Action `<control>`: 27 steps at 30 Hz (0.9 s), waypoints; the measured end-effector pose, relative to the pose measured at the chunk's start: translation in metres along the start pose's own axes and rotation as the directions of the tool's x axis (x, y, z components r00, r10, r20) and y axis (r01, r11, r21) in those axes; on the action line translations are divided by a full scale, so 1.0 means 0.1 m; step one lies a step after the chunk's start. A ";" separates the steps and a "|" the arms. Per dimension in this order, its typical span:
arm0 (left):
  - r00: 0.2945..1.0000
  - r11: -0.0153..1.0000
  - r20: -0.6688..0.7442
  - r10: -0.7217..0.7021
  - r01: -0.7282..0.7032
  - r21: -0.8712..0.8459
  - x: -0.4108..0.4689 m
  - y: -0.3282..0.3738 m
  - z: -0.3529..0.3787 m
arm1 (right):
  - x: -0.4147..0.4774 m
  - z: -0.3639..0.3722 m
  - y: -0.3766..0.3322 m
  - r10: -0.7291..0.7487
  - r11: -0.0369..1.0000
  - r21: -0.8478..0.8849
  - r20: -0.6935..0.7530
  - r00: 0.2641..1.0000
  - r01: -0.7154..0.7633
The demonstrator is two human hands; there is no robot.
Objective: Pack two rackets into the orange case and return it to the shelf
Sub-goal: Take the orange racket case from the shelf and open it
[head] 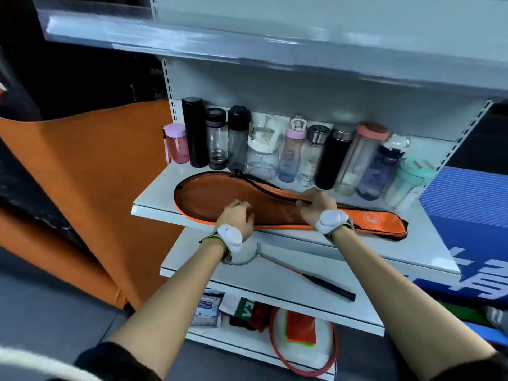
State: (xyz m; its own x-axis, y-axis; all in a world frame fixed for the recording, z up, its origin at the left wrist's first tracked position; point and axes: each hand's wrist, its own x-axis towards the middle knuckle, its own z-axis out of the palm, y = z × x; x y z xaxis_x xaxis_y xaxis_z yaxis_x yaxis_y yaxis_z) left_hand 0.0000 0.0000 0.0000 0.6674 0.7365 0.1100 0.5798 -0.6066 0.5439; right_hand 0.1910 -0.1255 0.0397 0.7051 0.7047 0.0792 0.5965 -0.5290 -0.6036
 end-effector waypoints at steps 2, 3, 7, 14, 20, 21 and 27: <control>0.998 0.998 0.033 -0.053 0.052 0.031 0.11 -0.05 0.03 | 0.14 0.02 -0.01 0.018 1.000 -0.003 0.004 1.000 -0.018; 0.996 0.996 0.035 -0.080 0.078 0.046 0.16 -0.12 0.08 | 0.22 0.04 -0.01 0.024 1.000 -0.007 0.026 0.999 -0.024; 0.990 0.992 -0.082 -0.112 0.117 0.054 0.27 -0.24 0.24 | 0.51 0.13 -0.03 0.033 0.999 -0.019 0.119 0.992 -0.031; 0.931 0.951 -0.328 -0.160 0.235 0.202 0.22 -0.18 0.53 | 0.80 0.36 0.15 -0.004 0.999 -0.030 0.189 0.982 0.010; 0.908 0.951 -0.394 -0.142 0.236 0.200 0.20 -0.17 0.56 | 0.82 0.48 0.32 -0.097 0.994 -0.035 0.132 0.986 0.103; 0.900 0.948 -0.409 -0.149 0.247 0.199 0.19 -0.18 0.60 | 0.84 0.51 0.35 -0.108 0.992 -0.053 0.153 0.982 0.117; 0.893 0.951 -0.419 -0.166 0.257 0.171 0.08 -0.06 0.56 | 0.84 0.50 0.32 -0.109 0.994 0.041 0.173 0.979 0.103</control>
State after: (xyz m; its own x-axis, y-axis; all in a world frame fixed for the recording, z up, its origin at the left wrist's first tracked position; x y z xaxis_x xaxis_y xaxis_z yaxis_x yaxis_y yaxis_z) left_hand 0.0279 -0.0077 -0.0485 0.3037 0.8836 0.3564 0.8030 -0.4387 0.4035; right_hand 0.2503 -0.0596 -0.0131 0.5592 0.8290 0.0062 0.6496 -0.4335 -0.6246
